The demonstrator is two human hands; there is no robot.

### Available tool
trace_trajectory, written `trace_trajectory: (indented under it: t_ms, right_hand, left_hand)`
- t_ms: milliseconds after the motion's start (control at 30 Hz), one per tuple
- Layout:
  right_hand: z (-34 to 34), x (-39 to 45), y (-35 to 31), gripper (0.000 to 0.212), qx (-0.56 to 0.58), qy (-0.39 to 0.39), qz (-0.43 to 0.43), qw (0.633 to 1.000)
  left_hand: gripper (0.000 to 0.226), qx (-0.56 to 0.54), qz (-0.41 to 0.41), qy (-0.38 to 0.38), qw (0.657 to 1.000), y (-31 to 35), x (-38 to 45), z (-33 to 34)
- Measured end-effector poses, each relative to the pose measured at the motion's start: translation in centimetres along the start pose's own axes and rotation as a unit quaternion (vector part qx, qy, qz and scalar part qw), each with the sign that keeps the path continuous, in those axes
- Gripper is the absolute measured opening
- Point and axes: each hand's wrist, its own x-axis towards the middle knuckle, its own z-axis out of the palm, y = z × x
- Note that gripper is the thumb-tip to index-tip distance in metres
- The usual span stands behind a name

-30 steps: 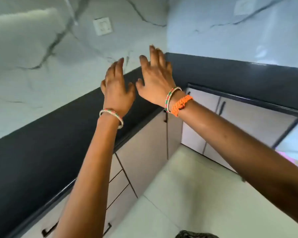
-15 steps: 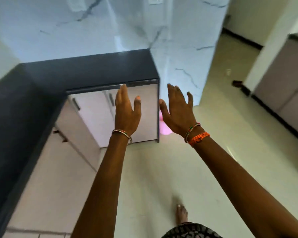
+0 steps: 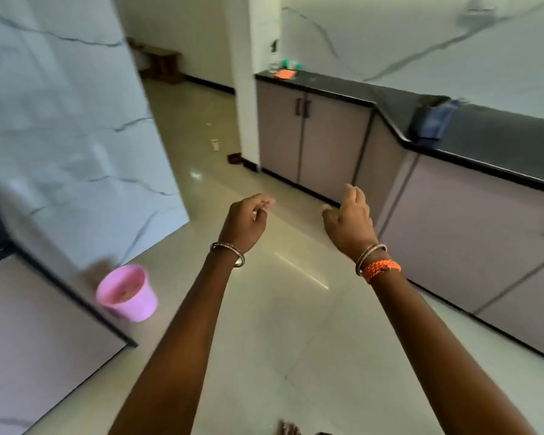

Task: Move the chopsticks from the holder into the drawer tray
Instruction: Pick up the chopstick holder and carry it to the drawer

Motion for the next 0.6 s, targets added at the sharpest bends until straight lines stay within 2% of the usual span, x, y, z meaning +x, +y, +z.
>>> trace_trajectory:
  t_ms: [133,267,467,600]
  right_hand:
    - [-3.8,5.1,6.0,0.056,-0.009,0.062,0.092,0.994]
    - [-7.1,10.5,12.2,0.056,-0.038,0.127,0.134,0.982]
    - [-10.7,17.8,21.6,0.063,-0.035,0.172,0.158,0.972]
    - [-13.2,25.9,25.9,0.071,-0.053,0.168,0.143,0.974]
  left_hand:
    - [0.031,-0.025,0.062,-0.035,0.997,2.2,6.4,7.5]
    - [0.030,-0.048,0.098,-0.079,0.991,3.5,13.4,14.8]
    - [0.029,-0.085,0.112,-0.124,0.982,3.8,23.8,25.8]
    - [0.029,-0.108,0.109,-0.164,0.974,5.4,31.5,32.7]
